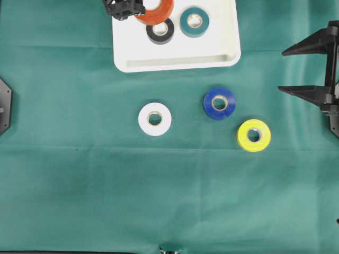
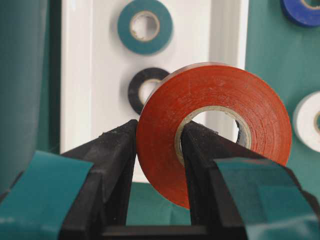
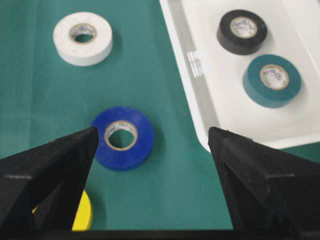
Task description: Pick up the tape from a random location and place it into the white case.
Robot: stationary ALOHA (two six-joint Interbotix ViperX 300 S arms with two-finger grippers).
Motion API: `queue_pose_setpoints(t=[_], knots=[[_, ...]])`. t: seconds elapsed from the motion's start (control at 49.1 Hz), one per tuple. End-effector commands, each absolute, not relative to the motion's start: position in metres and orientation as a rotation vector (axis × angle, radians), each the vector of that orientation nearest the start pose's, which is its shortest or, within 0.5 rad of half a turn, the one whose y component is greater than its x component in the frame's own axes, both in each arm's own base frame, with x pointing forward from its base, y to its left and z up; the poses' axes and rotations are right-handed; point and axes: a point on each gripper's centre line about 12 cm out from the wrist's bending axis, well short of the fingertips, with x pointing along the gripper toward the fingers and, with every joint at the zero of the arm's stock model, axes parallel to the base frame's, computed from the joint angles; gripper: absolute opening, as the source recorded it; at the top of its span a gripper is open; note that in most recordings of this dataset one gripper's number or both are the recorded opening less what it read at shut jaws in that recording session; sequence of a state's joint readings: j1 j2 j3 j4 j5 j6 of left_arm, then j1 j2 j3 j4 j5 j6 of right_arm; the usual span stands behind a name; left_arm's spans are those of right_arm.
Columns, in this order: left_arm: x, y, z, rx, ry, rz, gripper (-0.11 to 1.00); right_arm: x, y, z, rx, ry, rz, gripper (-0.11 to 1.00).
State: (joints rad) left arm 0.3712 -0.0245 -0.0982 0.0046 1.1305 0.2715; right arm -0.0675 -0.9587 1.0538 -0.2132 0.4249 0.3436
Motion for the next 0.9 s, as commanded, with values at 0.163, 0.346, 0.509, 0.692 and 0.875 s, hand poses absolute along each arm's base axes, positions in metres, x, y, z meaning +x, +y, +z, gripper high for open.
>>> queue_pose_setpoints(t=[0.163,0.346,0.509,0.692,0.875], knots=[[0.376,0.147,0.384,0.074,0.983,0.212,0.22,0.191,-0.025,0.269,0.137,0.483,-0.196,0.87],[0.376,0.147,0.384,0.074,0.985,0.211,0.22,0.191,-0.025,0.269,0.137,0.485,-0.197,0.87],[0.375,0.147,0.383,0.071,0.987,0.212,0.22,0.191,-0.025,0.269,0.137,0.485,-0.197,0.87],[0.373,0.146,0.373,0.068,1.002,0.209,0.22,0.191,-0.025,0.269,0.137,0.485,-0.197,0.87],[0.375,0.147,0.354,0.064,1.016,0.207,0.22,0.19,-0.025,0.268,0.137,0.487,-0.198,0.87]])
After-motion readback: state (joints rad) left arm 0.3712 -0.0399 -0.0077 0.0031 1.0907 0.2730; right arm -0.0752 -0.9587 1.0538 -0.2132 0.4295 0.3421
